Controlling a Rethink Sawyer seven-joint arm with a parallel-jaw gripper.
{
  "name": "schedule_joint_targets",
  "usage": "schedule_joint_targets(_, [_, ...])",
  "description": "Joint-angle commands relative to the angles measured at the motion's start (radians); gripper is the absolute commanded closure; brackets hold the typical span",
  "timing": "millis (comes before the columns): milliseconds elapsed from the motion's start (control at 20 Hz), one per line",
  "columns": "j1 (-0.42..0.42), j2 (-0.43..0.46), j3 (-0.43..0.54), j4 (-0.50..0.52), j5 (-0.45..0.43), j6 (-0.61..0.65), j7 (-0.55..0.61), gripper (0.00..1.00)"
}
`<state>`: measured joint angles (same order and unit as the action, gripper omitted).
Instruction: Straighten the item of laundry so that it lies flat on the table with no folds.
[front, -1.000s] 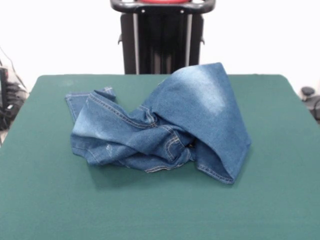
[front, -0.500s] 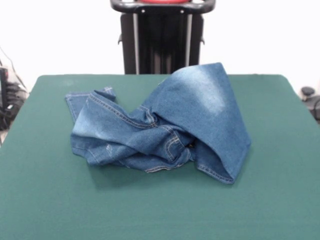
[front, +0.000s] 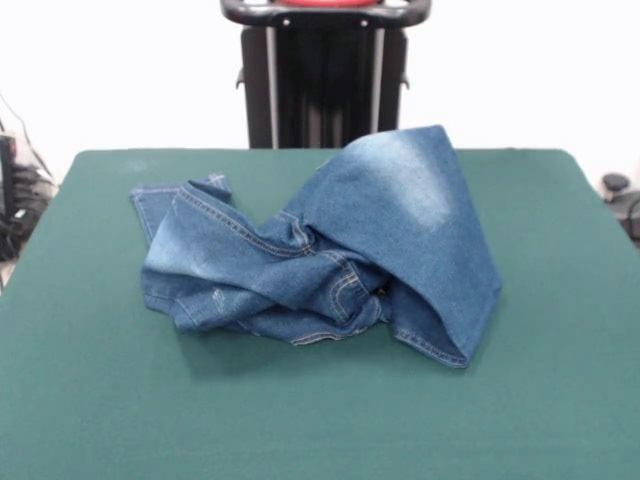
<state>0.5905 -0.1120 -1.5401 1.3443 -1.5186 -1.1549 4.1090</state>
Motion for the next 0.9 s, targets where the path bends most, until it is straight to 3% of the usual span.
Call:
schedule_joint_targets(50, [-0.014, 0.070, 0.244, -0.036, 0.087, -0.026, 0.349, 0.00])
schedule_joint_targets(400, [-0.006, 0.110, 0.273, -0.018, 0.073, -0.003, 0.413, 0.00])
schedule_joint_targets(900, [-0.016, 0.089, 0.389, 0.020, 0.149, 0.070, 0.348, 0.00])
